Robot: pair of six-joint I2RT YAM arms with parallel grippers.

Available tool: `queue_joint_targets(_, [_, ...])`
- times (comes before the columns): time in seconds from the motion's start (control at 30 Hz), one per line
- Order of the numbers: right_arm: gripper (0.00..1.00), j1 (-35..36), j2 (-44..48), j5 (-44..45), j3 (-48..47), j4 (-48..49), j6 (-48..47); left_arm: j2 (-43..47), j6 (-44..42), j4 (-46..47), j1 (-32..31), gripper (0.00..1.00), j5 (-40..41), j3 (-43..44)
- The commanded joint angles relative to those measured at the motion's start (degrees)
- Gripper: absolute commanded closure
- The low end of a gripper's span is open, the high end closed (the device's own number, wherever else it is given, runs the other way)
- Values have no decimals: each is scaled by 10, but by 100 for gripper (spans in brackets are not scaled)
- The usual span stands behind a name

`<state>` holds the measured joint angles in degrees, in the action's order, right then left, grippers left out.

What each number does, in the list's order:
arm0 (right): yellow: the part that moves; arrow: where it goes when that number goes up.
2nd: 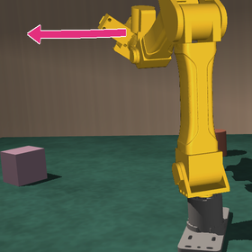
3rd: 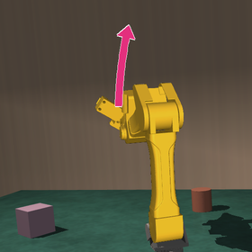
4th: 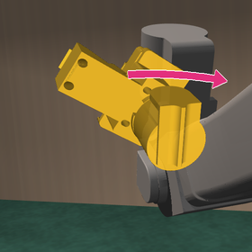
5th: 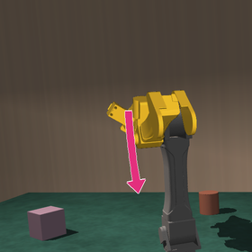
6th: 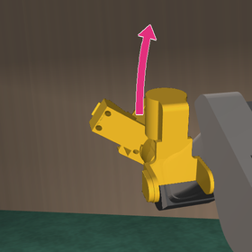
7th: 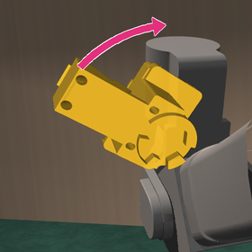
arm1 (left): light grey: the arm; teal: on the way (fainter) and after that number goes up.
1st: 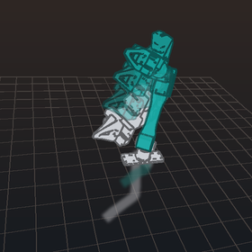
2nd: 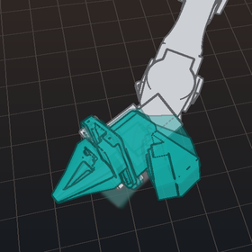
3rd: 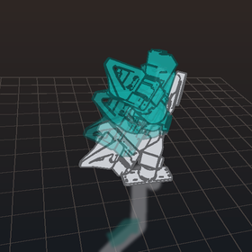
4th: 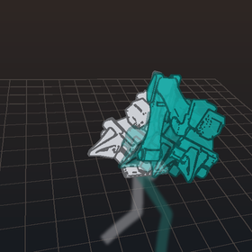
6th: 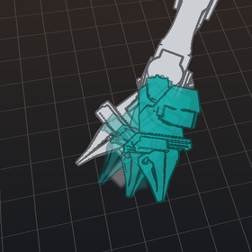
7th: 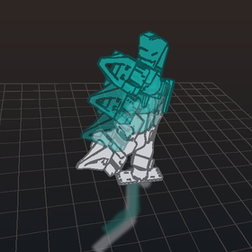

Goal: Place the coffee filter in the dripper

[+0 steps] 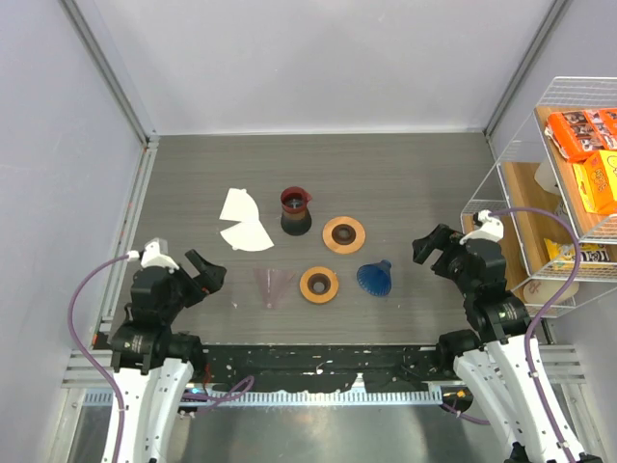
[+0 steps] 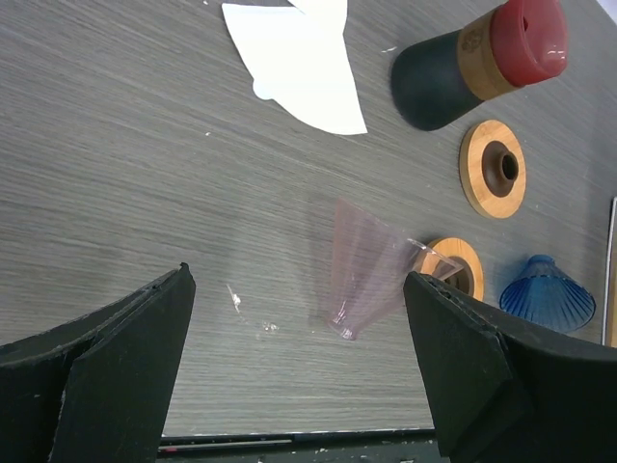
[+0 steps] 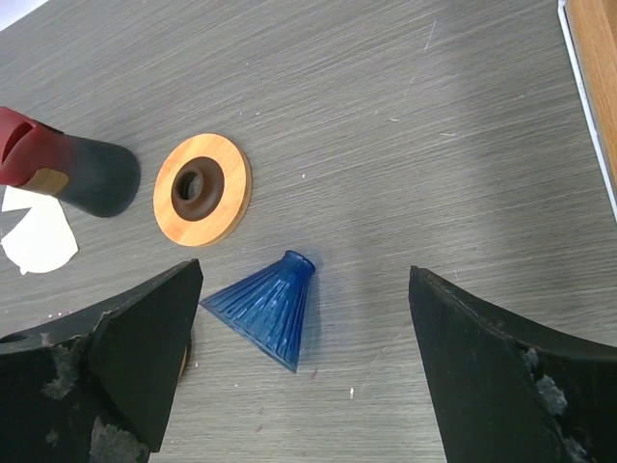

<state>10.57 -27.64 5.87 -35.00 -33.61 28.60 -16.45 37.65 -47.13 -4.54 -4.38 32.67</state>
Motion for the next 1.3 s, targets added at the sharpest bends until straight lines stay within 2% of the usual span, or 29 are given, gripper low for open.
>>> queue_joint_targets(0.0, [5, 2, 7, 5, -13, 33, 7, 10, 9, 23, -2, 1, -12, 10])
queue_joint_targets(0.13, [5, 2, 6, -49, -28, 34, -61, 9, 17, 24, -1, 1, -13, 8])
queue_joint_targets(0.3, [5, 2, -64, -125, -98, -7, -51, 13, 21, 30, -1, 1, -15, 4])
queue_joint_targets(0.43, [5, 16, -102, -218, -91, 45, -29, 16, 23, 40, -2, 1, -28, -5])
queue_joint_targets(0.5, [5, 65, -114, -197, -87, 74, -14, 15, 22, 45, -2, 1, -38, -10])
queue_joint_targets(0.53, [5, 87, -130, -154, -89, 81, -11, 13, 22, 46, -1, 1, -39, -12])
queue_joint_targets(0.63, [5, 237, -194, -27, -129, 68, -4, 8, 24, 51, -1, 1, -38, -18])
queue_joint_targets(0.73, [5, 329, -283, 106, -164, 54, 8, 1, 24, 53, -2, 1, -51, -21])
queue_joint_targets(0.77, [5, 360, -300, 122, -168, 52, 16, -1, 24, 53, -2, 1, -55, -21])
queue_joint_targets(0.9, [5, 401, -422, 151, -196, 50, 37, 1, 23, 42, -2, 1, -57, -21])
queue_joint_targets(1.13, [0, 428, -527, 151, -207, 119, 45, 10, 23, 35, -2, 1, -51, -29])
queue_joint_targets(1.17, [4, 430, -542, 155, -207, 120, 48, 10, 26, 35, -1, 1, -51, -30])
queue_joint_targets(1.27, [5, 429, -565, 151, -199, 144, 52, 9, 24, 28, -2, 1, -50, -27])
